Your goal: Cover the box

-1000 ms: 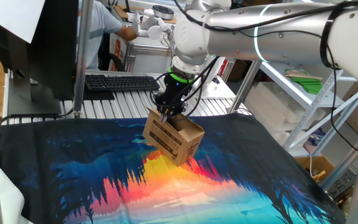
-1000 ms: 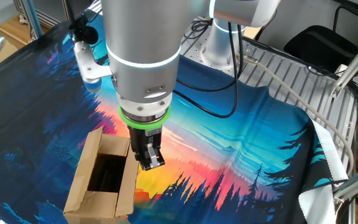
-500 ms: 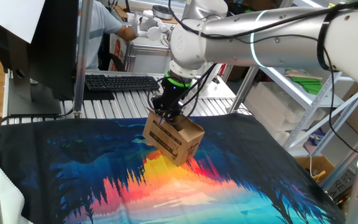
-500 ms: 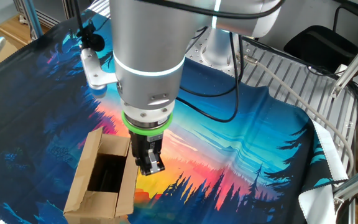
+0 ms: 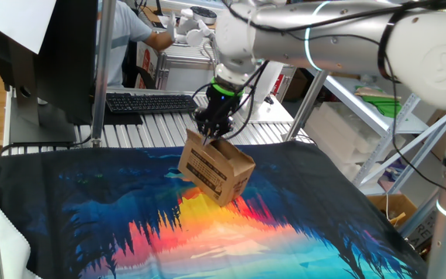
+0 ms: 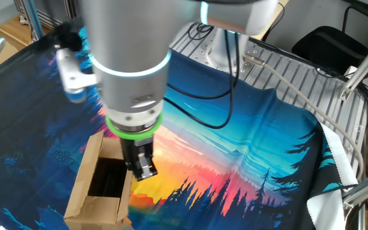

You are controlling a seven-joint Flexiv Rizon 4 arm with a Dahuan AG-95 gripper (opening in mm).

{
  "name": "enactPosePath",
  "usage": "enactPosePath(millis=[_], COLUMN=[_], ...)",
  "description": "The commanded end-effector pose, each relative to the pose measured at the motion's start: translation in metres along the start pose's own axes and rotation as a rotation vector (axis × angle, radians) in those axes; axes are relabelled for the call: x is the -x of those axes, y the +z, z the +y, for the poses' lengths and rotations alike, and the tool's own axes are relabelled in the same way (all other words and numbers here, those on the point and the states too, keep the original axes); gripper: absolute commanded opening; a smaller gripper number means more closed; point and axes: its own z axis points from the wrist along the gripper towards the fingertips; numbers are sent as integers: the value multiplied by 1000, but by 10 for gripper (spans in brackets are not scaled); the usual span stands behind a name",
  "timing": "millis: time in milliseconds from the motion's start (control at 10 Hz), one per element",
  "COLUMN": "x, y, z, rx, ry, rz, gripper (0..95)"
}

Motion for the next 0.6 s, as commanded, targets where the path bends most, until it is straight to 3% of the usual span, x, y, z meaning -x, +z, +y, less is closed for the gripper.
enactPosePath(millis=[100, 500, 600], x=[1, 6, 5], y=[-2, -3, -2], z=[-3, -4, -3], rx=[-3, -7, 0], ry=[-6, -14, -5], rz=[-5, -3, 10], gripper=[0, 0, 0])
